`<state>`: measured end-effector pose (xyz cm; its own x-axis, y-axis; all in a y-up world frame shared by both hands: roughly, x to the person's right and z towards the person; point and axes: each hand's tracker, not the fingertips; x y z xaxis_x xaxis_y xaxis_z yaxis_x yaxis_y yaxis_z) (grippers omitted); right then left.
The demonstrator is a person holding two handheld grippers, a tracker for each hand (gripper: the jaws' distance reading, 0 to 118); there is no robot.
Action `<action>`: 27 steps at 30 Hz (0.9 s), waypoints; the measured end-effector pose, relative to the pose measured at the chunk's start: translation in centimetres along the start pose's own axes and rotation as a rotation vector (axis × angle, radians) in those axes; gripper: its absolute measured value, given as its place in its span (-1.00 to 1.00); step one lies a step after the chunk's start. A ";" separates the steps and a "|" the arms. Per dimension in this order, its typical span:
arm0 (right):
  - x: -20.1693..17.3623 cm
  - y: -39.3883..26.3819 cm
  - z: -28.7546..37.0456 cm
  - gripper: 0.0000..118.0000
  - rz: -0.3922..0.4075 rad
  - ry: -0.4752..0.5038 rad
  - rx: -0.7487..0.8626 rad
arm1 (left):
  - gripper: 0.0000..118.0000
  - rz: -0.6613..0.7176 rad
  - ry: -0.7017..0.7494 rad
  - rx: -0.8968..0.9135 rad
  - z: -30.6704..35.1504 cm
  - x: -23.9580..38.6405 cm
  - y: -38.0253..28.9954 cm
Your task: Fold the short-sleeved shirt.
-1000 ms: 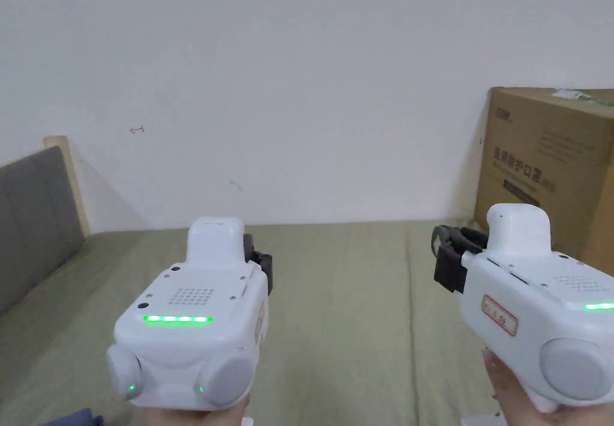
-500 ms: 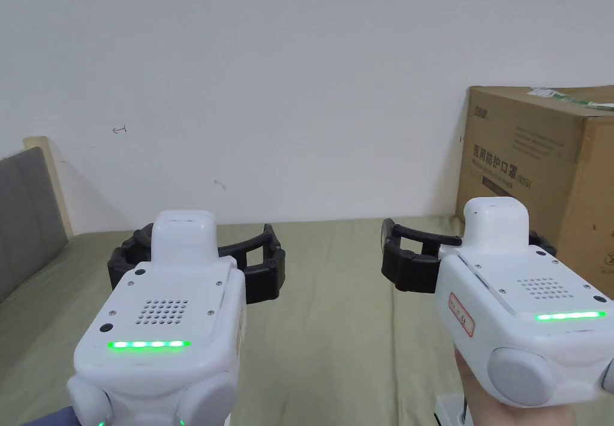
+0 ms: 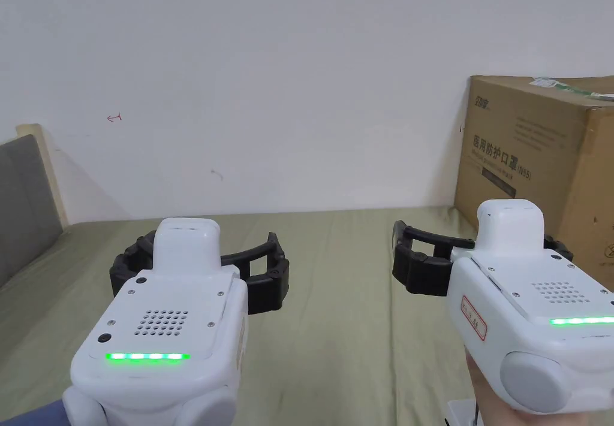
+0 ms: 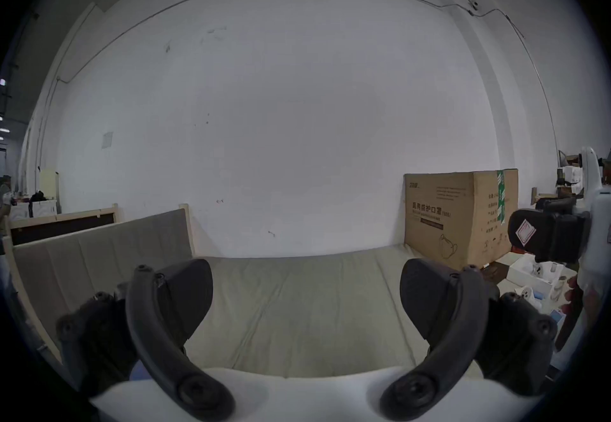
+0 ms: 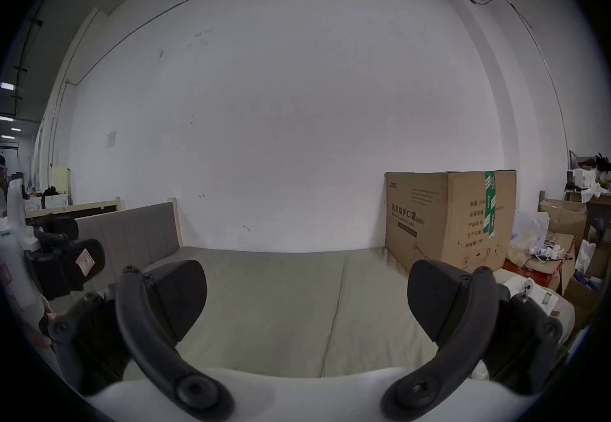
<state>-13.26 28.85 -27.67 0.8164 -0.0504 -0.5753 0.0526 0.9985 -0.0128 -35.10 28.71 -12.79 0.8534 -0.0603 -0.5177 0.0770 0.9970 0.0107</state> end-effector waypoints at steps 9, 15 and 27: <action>-0.7 -0.7 -0.2 1.00 0.011 -0.002 -0.005 | 0.93 0.036 0.035 -0.076 -1.1 -0.7 -0.4; -0.9 -0.9 -0.7 1.00 0.040 -0.008 -0.021 | 0.93 0.061 0.026 -0.088 -1.6 -1.1 -0.7; -0.6 -0.9 -1.5 1.00 0.038 -0.003 -0.037 | 0.93 0.037 0.009 -0.082 -1.7 -1.2 -1.1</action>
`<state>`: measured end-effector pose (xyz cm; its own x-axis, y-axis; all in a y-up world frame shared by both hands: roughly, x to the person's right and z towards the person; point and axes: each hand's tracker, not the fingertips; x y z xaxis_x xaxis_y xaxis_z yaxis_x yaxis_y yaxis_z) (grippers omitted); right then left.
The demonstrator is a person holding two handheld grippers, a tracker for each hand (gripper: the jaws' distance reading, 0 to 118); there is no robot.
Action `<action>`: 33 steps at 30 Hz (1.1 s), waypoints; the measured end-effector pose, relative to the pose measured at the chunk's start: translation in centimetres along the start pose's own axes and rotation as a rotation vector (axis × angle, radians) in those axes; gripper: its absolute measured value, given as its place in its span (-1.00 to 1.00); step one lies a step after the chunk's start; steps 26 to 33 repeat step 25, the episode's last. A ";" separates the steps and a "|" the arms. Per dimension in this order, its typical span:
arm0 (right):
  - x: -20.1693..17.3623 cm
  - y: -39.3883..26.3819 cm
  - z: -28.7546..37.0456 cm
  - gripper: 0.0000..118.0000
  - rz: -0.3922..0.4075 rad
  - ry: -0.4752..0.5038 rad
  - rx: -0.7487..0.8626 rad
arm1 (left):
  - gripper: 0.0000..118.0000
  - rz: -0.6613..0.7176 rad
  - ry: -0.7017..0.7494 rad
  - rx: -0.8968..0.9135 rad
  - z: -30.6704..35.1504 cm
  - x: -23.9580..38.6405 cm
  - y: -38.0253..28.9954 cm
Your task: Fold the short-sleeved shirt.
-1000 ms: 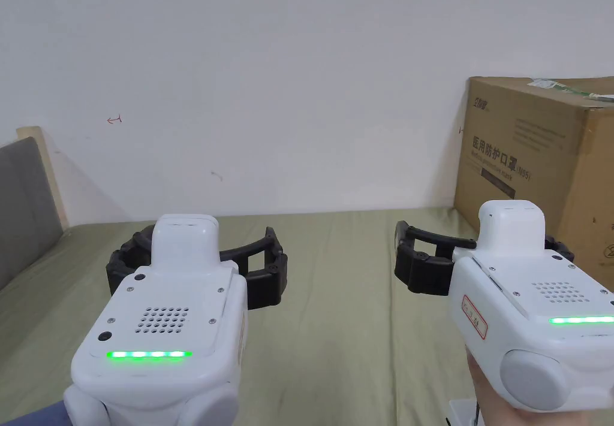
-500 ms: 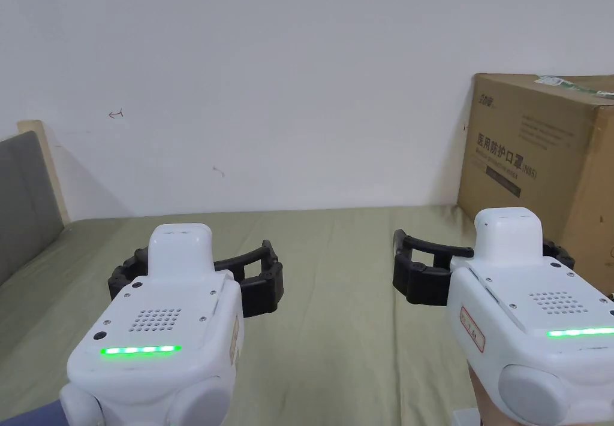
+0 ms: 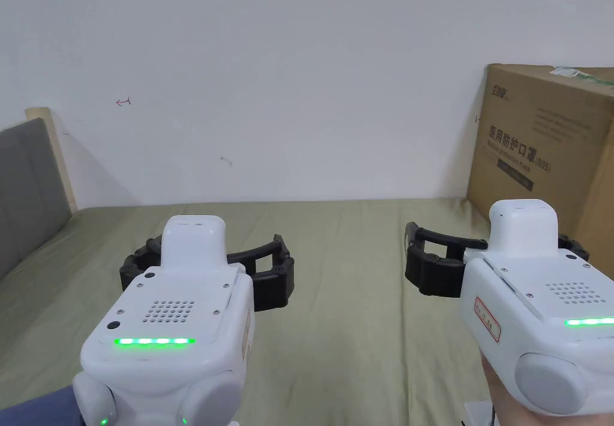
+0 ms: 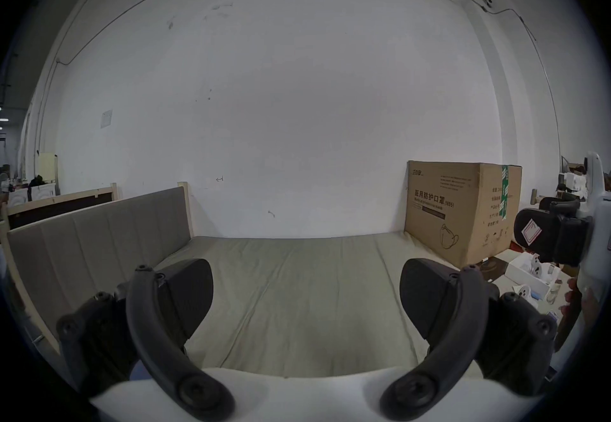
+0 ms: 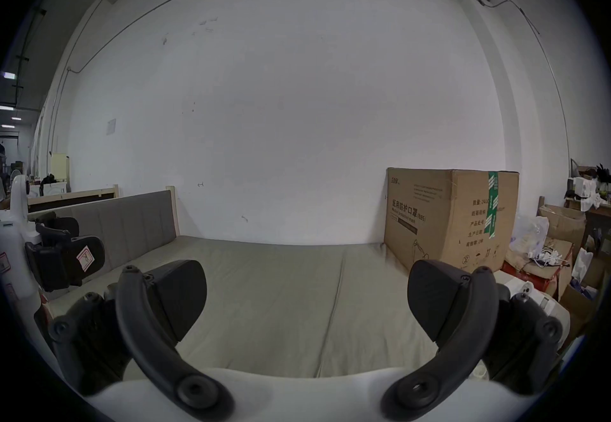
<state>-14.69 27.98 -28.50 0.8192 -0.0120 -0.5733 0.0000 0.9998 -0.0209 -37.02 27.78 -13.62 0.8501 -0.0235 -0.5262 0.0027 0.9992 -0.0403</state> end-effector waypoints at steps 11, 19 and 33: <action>-0.2 0.0 0.3 1.00 -0.001 0.004 -0.009 | 0.93 0.018 0.019 -0.035 -0.7 0.2 0.0; 0.2 -0.4 0.8 1.00 -0.005 -0.005 -0.016 | 0.93 0.036 0.003 -0.031 -0.5 0.7 -0.4; 0.5 -0.5 0.7 1.00 -0.004 -0.008 -0.021 | 0.93 0.006 0.021 -0.035 -0.8 1.1 -0.1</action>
